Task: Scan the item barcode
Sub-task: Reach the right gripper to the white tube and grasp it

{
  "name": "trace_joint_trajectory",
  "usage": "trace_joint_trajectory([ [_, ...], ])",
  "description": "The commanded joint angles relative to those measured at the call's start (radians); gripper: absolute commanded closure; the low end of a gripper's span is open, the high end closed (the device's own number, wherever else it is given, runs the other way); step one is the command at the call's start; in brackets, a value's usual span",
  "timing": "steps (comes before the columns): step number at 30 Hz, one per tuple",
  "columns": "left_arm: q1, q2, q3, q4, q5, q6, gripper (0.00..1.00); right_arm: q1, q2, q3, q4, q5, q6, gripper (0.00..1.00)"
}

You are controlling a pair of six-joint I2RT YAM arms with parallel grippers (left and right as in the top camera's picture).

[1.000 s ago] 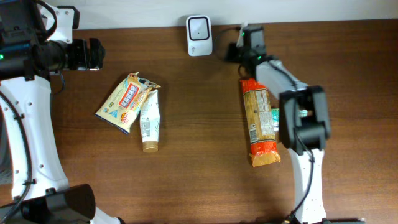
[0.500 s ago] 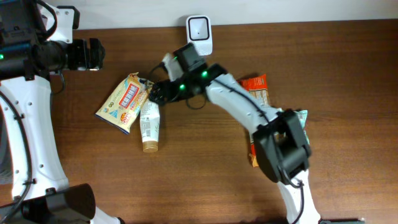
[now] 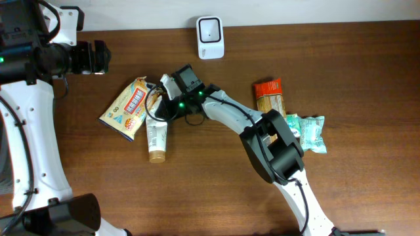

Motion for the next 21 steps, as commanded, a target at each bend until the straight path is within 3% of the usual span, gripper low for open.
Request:
trace_joint_trajectory([
  [1, 0.003, -0.005, 0.006, 0.001, 0.007, 0.016, 0.01, -0.035, -0.007, -0.015, -0.138, -0.035, 0.006, 0.94],
  [6, 0.003, -0.005, 0.006, 0.001, 0.007, 0.016, 0.01, -0.138, -0.169, -0.015, -0.536, 0.016, -0.077, 0.96],
  [10, 0.003, -0.005, 0.006, 0.001, 0.008, 0.016, 0.01, -0.151, -0.172, -0.015, -0.797, 0.173, -0.086, 0.96],
  [13, 0.003, -0.005, 0.006, 0.001, 0.008, 0.016, 0.01, -0.156, -0.172, -0.015, -0.826, 0.199, -0.194, 0.96],
  [19, 0.003, -0.005, 0.006, 0.001, 0.007, 0.016, 0.01, -0.172, -0.172, 0.026, -0.827, 0.200, -0.541, 0.96],
  [20, 0.003, -0.005, 0.006, 0.001, 0.007, 0.016, 0.01, -0.170, -0.172, 0.047, -0.834, 0.209, -0.567, 0.93],
  [21, 0.003, -0.005, 0.006, 0.001, 0.007, 0.016, 0.01, -0.170, -0.172, 0.073, -0.844, 0.239, -0.566, 0.82],
])
